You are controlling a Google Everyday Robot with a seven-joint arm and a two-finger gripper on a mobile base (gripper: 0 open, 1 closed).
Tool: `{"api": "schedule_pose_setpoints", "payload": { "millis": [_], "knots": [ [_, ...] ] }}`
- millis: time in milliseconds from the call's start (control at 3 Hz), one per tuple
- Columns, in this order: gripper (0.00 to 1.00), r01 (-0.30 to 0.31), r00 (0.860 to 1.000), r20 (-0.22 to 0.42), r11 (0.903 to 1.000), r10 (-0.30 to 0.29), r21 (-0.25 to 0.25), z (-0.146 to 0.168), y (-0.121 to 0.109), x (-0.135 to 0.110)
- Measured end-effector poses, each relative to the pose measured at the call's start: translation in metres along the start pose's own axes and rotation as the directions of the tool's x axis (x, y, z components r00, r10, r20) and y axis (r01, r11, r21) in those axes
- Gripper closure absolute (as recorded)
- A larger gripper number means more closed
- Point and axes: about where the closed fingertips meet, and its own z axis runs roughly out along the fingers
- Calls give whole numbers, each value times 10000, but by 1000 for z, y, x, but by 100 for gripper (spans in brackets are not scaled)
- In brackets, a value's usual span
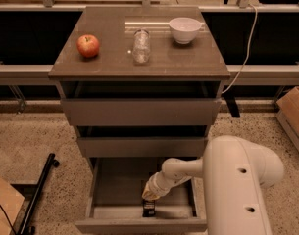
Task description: Pick rxbar chocolate from bottom drawer and place on counter
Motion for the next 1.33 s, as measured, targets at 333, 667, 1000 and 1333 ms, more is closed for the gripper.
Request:
{"api": "schedule_pose_setpoints", "payload": {
  "millis": [333, 667, 1000, 1333],
  "knots": [
    [100, 285, 9993, 262, 9993, -279, -225, -27, 1, 11],
    [81, 278, 9994, 210, 9994, -274, -205, -25, 0, 13],
    [57, 284, 9994, 178, 9994, -281, -202, -24, 0, 15],
    [34, 289, 9995, 146, 9994, -286, -199, -22, 0, 16]
  ]
}}
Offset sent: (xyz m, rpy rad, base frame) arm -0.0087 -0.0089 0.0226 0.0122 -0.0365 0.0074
